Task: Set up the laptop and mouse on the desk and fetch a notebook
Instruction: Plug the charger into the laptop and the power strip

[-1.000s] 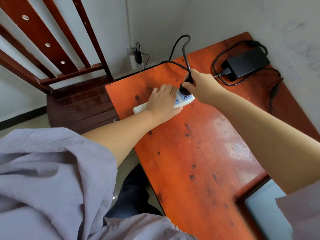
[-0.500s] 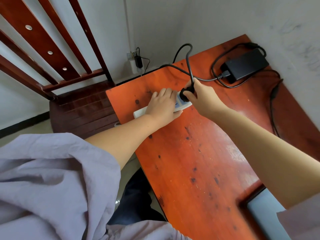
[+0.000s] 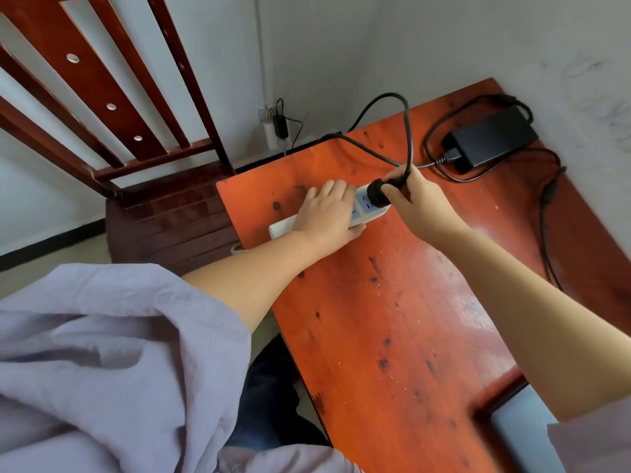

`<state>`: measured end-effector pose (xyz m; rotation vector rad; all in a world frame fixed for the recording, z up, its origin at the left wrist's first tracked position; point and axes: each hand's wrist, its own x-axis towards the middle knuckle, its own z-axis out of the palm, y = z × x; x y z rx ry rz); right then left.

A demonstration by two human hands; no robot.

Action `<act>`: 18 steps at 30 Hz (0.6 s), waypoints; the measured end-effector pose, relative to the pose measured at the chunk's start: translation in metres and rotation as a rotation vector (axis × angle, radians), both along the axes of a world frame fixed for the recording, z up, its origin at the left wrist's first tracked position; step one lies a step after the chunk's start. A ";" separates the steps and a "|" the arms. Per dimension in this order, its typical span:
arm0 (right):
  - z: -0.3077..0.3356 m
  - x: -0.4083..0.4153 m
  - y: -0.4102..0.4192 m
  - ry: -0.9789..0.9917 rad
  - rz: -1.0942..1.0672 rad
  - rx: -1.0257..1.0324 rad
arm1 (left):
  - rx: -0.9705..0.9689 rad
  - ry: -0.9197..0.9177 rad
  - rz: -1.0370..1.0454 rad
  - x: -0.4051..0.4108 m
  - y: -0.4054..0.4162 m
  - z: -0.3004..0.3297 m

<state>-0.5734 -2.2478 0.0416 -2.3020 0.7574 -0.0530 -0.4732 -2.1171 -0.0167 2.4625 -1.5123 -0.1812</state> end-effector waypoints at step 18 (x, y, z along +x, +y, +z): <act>0.002 0.003 -0.007 0.031 -0.056 0.069 | -0.014 0.004 0.013 -0.001 -0.001 0.001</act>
